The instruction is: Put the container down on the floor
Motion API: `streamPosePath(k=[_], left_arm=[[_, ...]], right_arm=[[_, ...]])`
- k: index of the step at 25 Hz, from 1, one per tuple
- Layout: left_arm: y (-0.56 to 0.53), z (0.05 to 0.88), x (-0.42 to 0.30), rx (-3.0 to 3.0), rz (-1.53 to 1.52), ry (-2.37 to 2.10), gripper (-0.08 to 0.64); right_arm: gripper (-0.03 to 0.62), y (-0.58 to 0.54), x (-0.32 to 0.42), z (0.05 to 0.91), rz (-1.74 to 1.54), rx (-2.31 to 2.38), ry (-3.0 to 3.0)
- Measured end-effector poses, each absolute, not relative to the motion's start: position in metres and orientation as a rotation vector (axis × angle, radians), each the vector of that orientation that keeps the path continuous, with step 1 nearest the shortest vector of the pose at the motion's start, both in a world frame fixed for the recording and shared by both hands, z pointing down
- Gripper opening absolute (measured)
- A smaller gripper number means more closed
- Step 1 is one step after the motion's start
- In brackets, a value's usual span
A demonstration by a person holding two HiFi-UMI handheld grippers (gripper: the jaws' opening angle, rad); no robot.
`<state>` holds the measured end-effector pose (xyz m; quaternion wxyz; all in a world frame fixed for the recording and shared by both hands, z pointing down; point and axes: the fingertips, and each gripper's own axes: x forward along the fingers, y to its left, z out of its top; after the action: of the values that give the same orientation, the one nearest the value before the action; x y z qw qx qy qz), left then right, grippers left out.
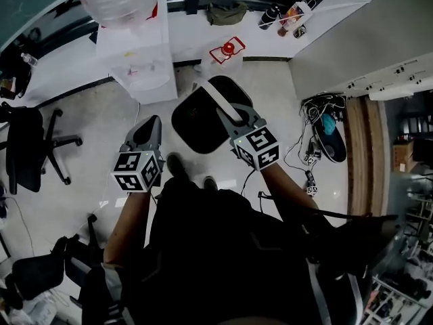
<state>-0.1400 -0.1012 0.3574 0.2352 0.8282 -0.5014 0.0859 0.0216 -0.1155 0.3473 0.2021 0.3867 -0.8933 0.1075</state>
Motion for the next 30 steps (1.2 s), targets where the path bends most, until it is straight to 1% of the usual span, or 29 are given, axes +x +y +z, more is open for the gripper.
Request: streamPosePath(k=[16, 22, 30], left_arm=[[-0.173, 0.399, -0.142, 2.349, 0.314, -1.182, 0.008], [-0.186, 0.419, -0.121, 2.348, 0.359, -1.207, 0.008], [-0.209, 0.464, -0.094, 2.207, 0.360, -1.341, 0.008]], right_arm=[[0.020, -0.167, 0.011, 0.412, 0.269, 1.037, -2.394], [0.020, -0.186, 0.021, 0.436, 0.243, 0.899, -2.418], [0.020, -0.213, 0.031, 0.485, 0.192, 0.565, -2.439]])
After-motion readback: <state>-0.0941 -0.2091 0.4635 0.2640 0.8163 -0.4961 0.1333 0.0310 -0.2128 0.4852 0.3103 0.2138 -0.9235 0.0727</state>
